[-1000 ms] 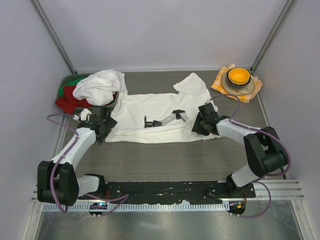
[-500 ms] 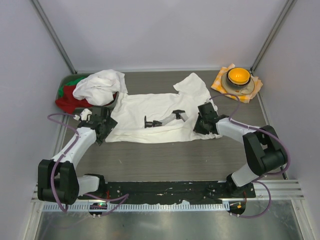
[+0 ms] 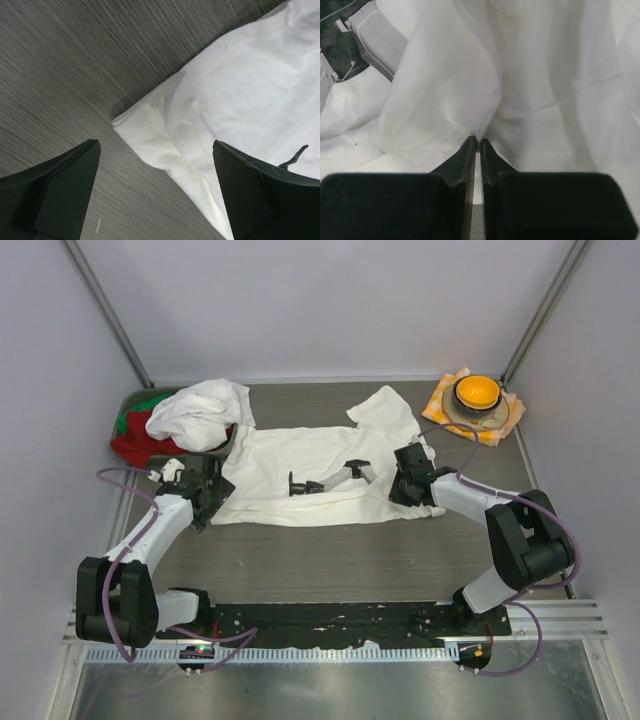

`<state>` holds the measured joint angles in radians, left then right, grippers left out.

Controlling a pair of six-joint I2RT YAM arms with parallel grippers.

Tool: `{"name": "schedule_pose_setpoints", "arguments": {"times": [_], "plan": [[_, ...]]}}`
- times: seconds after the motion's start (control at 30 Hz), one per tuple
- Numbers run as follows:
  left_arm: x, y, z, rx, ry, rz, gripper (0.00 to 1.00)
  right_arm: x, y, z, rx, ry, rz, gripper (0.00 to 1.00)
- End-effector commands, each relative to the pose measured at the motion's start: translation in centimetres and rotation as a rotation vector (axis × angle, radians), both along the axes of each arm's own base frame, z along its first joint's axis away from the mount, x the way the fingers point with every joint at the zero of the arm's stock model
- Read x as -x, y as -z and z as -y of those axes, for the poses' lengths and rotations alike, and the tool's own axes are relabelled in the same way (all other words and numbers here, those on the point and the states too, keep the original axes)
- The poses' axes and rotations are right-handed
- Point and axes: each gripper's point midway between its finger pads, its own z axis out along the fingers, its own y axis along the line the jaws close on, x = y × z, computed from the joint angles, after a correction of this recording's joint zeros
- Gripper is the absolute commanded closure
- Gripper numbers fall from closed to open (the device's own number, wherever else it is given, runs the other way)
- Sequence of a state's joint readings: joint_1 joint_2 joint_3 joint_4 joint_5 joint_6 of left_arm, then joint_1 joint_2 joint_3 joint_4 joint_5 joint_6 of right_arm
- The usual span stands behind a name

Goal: Fold and stack the t-shirts

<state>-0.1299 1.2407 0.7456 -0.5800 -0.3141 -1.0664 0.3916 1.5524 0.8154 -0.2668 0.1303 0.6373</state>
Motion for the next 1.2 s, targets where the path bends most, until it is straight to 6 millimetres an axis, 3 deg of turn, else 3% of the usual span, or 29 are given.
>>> {"name": "schedule_pose_setpoints", "arguments": {"times": [0.0,0.07,0.2,0.3,0.53,0.57,0.63,0.7,0.73,0.8,0.83,0.93,0.97,1.1,1.17], "plan": [[-0.3,-0.2,-0.3,-0.021,-0.005,0.016,0.0,-1.7,-1.1,-0.3,0.01,0.002,0.053,0.9],[-0.3,-0.2,-0.3,-0.022,-0.004,0.015,0.0,-1.9,-1.3,-0.3,0.012,0.002,0.059,0.99],[-0.4,-0.3,-0.3,-0.018,-0.002,0.019,0.0,-2.5,-2.3,-0.6,0.012,-0.003,0.077,0.99],[-0.4,-0.4,-0.2,-0.017,0.0,0.021,0.0,-3.4,-4.0,-1.2,0.006,-0.012,0.112,0.99],[-0.4,-0.3,-0.2,-0.019,0.004,0.014,0.0,-7.5,-8.9,-3.8,-0.029,-0.03,0.21,0.99],[-0.4,-0.3,-0.2,-0.018,0.003,0.016,0.0,-7.9,-8.4,-4.1,-0.025,-0.032,0.201,0.99],[-0.3,-0.2,-0.3,-0.022,0.003,0.013,0.0,-9.5,-9.3,-5.1,-0.046,-0.039,0.227,0.99],[-0.3,-0.2,-0.4,-0.026,0.004,0.012,0.0,-10.5,-8.1,-5.9,-0.042,-0.052,0.206,0.99],[-0.2,-0.1,-0.4,-0.029,0.002,0.01,0.0,-11.5,-8.7,-6.4,-0.053,-0.057,0.226,0.99],[-0.2,-0.2,-0.5,-0.032,0.004,0.009,0.0,-12.1,-6.5,-6.8,-0.026,-0.073,0.175,0.77],[-0.2,-0.2,-0.5,-0.035,0.004,0.01,0.0,-12.5,-6.4,-7.1,-0.029,-0.079,0.178,0.49],[-0.1,-0.1,-0.5,-0.037,0.007,0.006,0.0,-12.8,-6.7,-7.2,-0.039,-0.086,0.222,0.06],[0.0,-0.1,-0.5,-0.037,0.01,0.005,0.0,-13.2,-7.5,-7.3,-0.049,-0.085,0.266,0.04],[-0.1,-0.7,-0.5,-0.042,0.029,0.019,0.0,-11.0,-12.7,-6.2,-0.064,-0.076,0.426,0.02],[-0.6,-1.3,-0.1,-0.03,0.048,0.03,0.0,-9.4,-13.6,-6.5,-0.052,-0.098,0.436,0.02]]}}
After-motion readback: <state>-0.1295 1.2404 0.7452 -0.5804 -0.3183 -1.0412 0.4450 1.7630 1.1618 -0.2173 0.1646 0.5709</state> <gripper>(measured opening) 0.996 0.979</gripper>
